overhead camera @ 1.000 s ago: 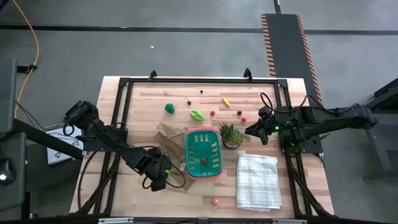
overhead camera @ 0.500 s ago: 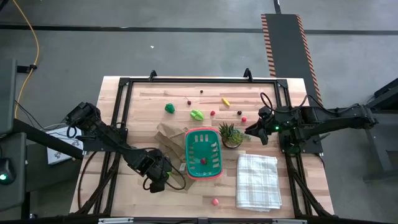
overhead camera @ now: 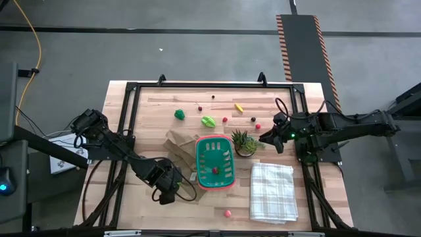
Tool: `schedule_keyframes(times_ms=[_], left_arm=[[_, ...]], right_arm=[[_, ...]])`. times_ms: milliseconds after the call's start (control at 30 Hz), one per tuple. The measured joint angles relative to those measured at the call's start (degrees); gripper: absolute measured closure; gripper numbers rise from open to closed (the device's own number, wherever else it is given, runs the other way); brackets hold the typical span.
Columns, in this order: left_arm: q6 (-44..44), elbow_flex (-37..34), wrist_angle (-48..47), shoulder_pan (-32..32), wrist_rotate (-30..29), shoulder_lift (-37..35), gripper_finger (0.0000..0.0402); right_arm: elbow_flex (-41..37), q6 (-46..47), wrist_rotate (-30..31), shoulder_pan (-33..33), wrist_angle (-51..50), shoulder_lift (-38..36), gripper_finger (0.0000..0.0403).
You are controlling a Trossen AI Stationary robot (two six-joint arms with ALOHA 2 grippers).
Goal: Pick and placing Produce into tupperware
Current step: Put the green cabbage into the green basket
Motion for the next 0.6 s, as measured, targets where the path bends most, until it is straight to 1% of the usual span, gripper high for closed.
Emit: schedule_keyframes(times_ms=[100, 600], left_arm=[[-0.1, 0.1, 0.0, 0.0, -0.8, 0.0, 0.0094], [-0.7, 0.2, 1.7, 0.0, -0.7, 1.6, 0.0094]], right_arm=[[0.0, 0.0, 0.0, 0.0, 0.1, 0.0, 0.0313], [0.0, 0.0, 0.0, 0.0, 0.1, 0.0, 0.0313]])
